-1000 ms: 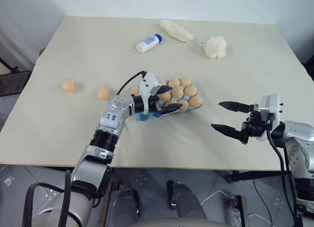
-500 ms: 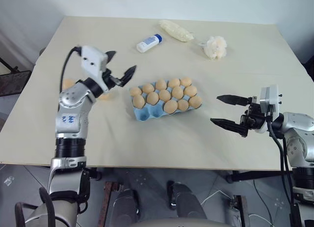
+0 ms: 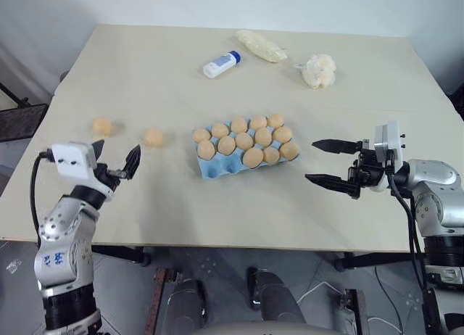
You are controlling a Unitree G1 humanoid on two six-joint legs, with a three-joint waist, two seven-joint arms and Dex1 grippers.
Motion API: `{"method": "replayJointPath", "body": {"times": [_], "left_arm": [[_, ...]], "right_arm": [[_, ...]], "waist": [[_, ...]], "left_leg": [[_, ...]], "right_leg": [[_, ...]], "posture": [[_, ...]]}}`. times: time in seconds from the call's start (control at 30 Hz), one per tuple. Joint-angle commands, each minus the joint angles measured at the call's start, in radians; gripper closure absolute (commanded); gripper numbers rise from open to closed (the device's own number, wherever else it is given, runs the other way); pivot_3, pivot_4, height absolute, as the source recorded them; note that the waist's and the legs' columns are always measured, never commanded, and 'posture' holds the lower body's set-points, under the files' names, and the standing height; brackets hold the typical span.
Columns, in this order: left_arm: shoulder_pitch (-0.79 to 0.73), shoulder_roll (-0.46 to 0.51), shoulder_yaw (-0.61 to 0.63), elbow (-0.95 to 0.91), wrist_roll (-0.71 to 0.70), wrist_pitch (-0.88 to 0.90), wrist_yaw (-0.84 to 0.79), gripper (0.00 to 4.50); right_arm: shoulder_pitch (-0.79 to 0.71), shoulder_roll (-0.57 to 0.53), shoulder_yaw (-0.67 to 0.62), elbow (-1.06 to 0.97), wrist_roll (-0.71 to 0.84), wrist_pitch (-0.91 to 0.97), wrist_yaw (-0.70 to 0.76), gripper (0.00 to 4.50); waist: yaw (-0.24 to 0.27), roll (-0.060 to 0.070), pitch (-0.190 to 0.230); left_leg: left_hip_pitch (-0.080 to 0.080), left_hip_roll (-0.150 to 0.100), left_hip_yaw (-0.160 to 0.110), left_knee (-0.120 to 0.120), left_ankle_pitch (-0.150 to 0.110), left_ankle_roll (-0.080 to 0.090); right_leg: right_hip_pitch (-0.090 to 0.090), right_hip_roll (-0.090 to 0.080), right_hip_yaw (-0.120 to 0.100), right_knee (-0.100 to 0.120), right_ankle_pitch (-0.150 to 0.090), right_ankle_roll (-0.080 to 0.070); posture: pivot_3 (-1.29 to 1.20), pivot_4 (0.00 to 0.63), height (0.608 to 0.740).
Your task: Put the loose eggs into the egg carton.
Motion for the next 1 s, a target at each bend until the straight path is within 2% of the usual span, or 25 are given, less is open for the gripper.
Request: {"method": "replayJointPath", "body": {"times": [0.03, 0.23, 0.43, 0.6, 0.8, 1.0], "left_arm": [[0.029, -0.014, 0.028, -0.07, -0.033, 0.005, 0.03, 0.02], [0.053, -0.024, 0.024, -0.087, -0.06, 0.044, 0.057, 0.02], [-0.08, 0.013, -0.034, 0.045, -0.017, -0.008, 0.035, 0.02], [-0.317, 0.051, -0.118, 0.364, 0.051, -0.135, -0.028, 0.02], [-0.475, 0.059, -0.171, 0.657, 0.107, -0.23, -0.061, 0.02], [-0.575, 0.073, -0.233, 0.861, 0.143, -0.207, -0.118, 0.02]], "right_arm": [[-0.025, -0.004, -0.015, 0.005, 0.003, -0.018, 0.016, 0.0], [-0.043, -0.003, -0.007, 0.018, -0.001, -0.018, 0.025, 0.0], [-0.064, 0.0, 0.0, 0.033, -0.007, -0.017, 0.032, 0.0], [-0.073, -0.001, 0.0, 0.032, -0.01, -0.011, 0.035, 0.0], [-0.055, -0.009, -0.01, 0.013, -0.008, -0.005, 0.028, 0.0], [-0.051, -0.011, -0.017, 0.005, -0.007, 0.0, 0.018, 0.0]], "waist": [[-0.001, 0.0, 0.0], [-0.003, 0.0, 0.0], [-0.002, 0.0, 0.0], [0.0, 0.0, 0.0], [-0.003, 0.0, 0.0], [-0.002, 0.0, 0.0]], "left_leg": [[0.0, 0.0, 0.0, 0.0, -0.001, -0.001], [0.0, 0.0, 0.0, 0.0, 0.0, 0.0], [0.0, 0.0, 0.0, 0.001, 0.0, -0.001], [-0.001, -0.001, 0.001, 0.003, 0.0, 0.0], [-0.001, 0.001, 0.002, 0.002, -0.001, 0.003], [-0.002, 0.003, 0.002, 0.001, -0.002, 0.0]], "right_leg": [[0.0, 0.0, 0.0, 0.0, 0.0, -0.001], [0.0, 0.0, 0.001, 0.0, -0.001, -0.001], [0.0, 0.001, 0.001, 0.0, -0.001, -0.002], [0.0, 0.0, 0.001, 0.0, 0.0, -0.003], [0.0, 0.001, 0.0, -0.001, 0.006, 0.009], [-0.002, 0.004, -0.001, -0.001, 0.005, 0.007]], "posture": [[0.0, 0.15, 0.74], [0.0, 0.15, 0.74], [0.0, 0.15, 0.74], [0.0, 0.15, 0.74], [0.0, 0.15, 0.74], [0.0, 0.15, 0.74]]}}
